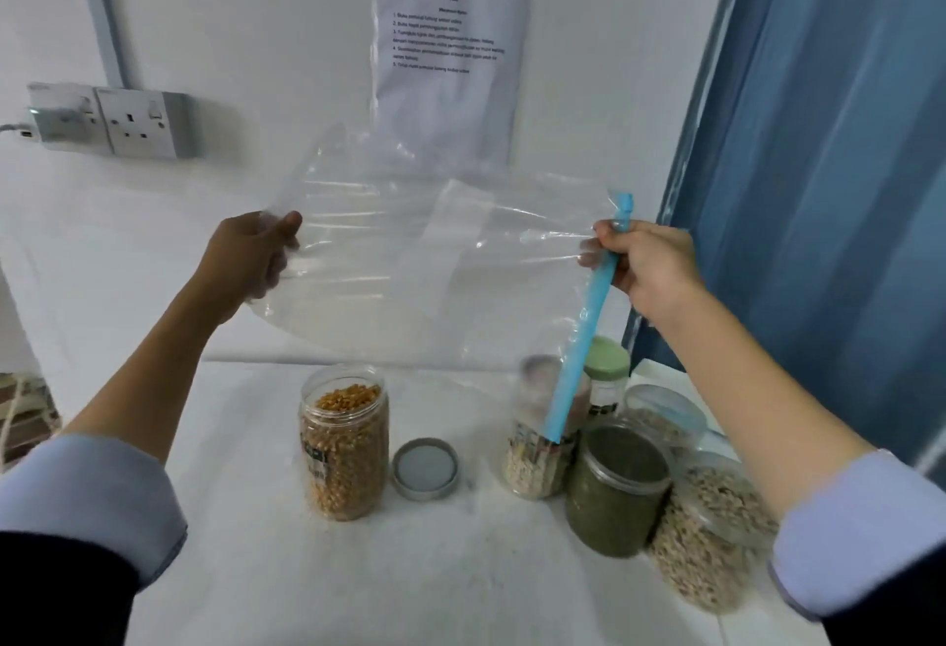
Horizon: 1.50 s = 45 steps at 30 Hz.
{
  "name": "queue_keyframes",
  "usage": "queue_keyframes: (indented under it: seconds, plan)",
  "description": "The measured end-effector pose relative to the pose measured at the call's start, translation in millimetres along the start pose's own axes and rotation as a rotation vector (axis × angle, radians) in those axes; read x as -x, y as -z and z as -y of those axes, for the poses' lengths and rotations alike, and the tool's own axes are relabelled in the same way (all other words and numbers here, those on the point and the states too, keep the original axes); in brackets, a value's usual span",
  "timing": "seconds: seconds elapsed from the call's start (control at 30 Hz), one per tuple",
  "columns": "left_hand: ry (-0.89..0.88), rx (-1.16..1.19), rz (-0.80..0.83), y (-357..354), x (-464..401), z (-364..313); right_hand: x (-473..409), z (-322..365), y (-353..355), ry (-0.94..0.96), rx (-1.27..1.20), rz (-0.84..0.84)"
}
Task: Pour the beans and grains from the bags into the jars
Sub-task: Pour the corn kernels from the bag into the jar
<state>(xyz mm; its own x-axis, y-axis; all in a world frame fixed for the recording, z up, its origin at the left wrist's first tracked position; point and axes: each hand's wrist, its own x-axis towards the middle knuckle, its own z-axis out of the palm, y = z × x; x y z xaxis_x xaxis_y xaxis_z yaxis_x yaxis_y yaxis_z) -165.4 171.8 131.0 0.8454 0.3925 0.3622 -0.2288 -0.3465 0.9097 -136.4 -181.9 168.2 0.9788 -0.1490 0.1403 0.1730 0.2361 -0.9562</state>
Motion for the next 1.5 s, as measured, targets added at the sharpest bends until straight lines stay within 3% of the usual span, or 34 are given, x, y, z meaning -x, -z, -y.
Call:
queue_keyframes:
  seconds: [0.17, 0.33, 0.47, 0.6, 0.67, 0.73, 0.8, 0.87, 1.0, 1.17, 1.2, 1.27, 1.37, 1.5]
  plan:
    - [-0.048, 0.108, 0.128, -89, 51, -21, -1, 28, 108, 0.028, -0.012, -0.073]
    - [-0.039, 0.164, 0.279, -176, 99, -36, -12, 31, 205, 0.081, 0.225, -0.234]
    - [-0.017, 0.168, 0.298, -220, 119, -48, -29, 28, 251, 0.102, 0.421, -0.263]
    - [-0.056, 0.161, 0.381, -249, 128, -55, -46, 27, 285, 0.071, 0.433, -0.293]
    - [-0.027, 0.376, 0.454, -259, 126, -58, -56, 29, 298, 0.072, 0.418, -0.33]
    - [0.103, 0.758, 0.555, -267, 118, -60, -67, 31, 310, 0.099, 0.444, -0.37]
    - [0.214, 1.168, 0.812, -276, 105, -54, -79, 30, 320, 0.129, 0.496, -0.399]
    - [0.341, 1.416, 1.178, -292, 95, -46, -94, 31, 331, 0.166, 0.549, -0.392]
    - [0.362, 1.356, 1.367, -332, 84, -48, -119, 35, 341, 0.245, 0.745, -0.245]
    - [0.458, 1.223, 1.297, -378, 65, -66, -154, 35, 338, 0.176, 0.948, 0.168]
    - [0.488, 1.122, 1.31, -386, 63, -78, -159, 34, 336, 0.153, 0.978, 0.24]
    - [0.47, 0.691, 1.145, -408, 63, -93, -169, 31, 329, 0.131, 0.958, 0.349]
    - [0.199, 0.083, 1.012, -437, 78, -112, -183, 21, 314, 0.135, 0.898, 0.473]
    - [0.148, -0.078, 0.941, -475, 101, -101, -203, 4, 313, 0.159, 0.864, 0.584]
